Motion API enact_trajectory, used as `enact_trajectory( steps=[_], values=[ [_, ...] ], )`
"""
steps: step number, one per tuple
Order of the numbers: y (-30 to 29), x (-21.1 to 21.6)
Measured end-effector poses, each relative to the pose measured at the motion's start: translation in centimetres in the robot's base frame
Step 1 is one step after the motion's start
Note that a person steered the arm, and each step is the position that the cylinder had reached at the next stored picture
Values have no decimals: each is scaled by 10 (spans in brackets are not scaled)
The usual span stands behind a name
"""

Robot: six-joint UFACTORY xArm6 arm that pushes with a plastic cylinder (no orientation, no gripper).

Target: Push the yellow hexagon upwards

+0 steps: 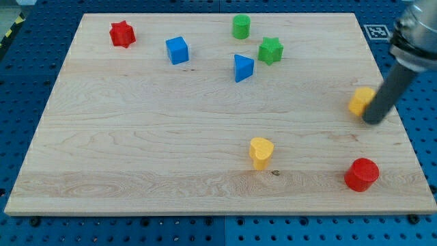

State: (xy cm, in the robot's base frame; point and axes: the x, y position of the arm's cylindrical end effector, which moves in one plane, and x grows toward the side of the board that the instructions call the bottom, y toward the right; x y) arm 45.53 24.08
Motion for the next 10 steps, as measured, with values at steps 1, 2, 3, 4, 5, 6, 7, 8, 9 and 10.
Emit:
enact_trajectory(
  steps=[1,2,3,4,5,6,7,8,9,10],
  values=[
    [13,-7],
    [38,21],
    [26,-7],
    [2,-69],
    [9,-80],
    [13,-23],
    [-11,-1],
    [-31,-46],
    [-31,-104],
    [-31,-112]
  ],
)
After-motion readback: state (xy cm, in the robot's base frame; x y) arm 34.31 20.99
